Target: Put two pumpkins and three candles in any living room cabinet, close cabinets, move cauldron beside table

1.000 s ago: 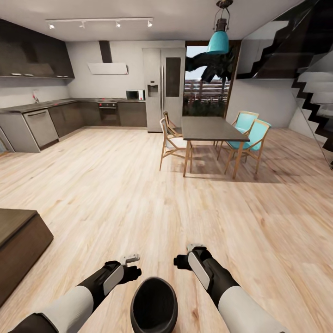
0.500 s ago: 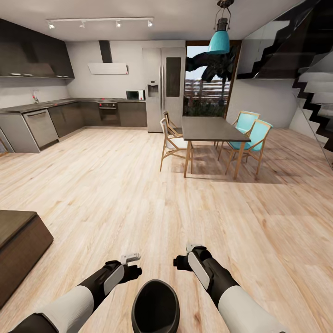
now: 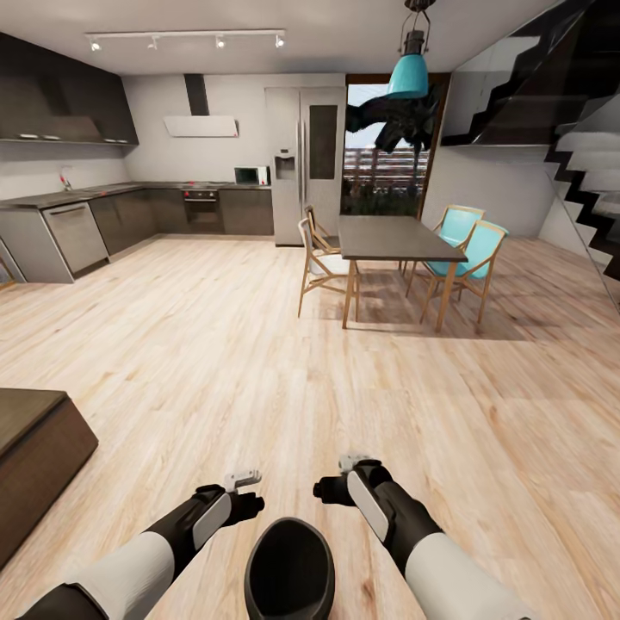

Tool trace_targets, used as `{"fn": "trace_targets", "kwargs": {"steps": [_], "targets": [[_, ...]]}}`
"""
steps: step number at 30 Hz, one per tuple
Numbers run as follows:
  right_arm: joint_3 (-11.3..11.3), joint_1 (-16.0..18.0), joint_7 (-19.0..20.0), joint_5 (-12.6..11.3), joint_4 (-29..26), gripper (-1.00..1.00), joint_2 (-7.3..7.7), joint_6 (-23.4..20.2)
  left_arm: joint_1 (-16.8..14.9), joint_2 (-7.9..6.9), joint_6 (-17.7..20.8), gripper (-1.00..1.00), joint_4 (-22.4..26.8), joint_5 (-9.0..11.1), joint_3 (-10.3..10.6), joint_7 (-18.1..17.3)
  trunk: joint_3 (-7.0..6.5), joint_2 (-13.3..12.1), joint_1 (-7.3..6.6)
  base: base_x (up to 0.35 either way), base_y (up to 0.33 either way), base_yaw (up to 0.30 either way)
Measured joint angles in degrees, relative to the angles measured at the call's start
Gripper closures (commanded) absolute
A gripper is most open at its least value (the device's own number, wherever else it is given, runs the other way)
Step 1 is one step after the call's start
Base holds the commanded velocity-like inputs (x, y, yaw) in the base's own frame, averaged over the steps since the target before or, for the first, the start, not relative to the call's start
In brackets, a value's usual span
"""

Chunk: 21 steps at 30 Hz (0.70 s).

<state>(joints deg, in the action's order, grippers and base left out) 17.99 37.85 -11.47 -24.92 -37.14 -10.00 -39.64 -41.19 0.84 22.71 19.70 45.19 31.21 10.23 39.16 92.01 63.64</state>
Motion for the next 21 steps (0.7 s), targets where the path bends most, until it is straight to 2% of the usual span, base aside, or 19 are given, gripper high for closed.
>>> {"fn": "trace_targets", "kwargs": {"steps": [2,7,13,21], "targets": [[1.0,0.0,1.5,0.0,0.0,-1.0,0.0,0.1,0.0,-0.03,0.0,-1.0,0.0,0.0,0.0,0.0,0.36,0.8,0.44,0.0,0.0,0.065],[1.6,0.0,2.3,-0.1,0.0,-1.0,0.0,0.5,0.0,-0.02,0.0,-1.0,0.0,0.0,0.0,0.0,1.23,2.8,1.54,0.0,0.0,0.205],[1.7,0.0,2.7,0.0,-0.1,-1.0,0.0,0.6,0.0,-0.01,0.0,-1.0,0.0,0.0,0.0,0.0,1.23,2.8,1.54,0.0,0.0,0.124],[1.7,-0.1,2.9,0.0,-0.2,-1.0,0.0,0.7,0.0,0.0,0.0,-1.0,0.0,0.0,0.1,0.0,1.23,2.8,1.54,0.0,0.0,-0.025]]}}
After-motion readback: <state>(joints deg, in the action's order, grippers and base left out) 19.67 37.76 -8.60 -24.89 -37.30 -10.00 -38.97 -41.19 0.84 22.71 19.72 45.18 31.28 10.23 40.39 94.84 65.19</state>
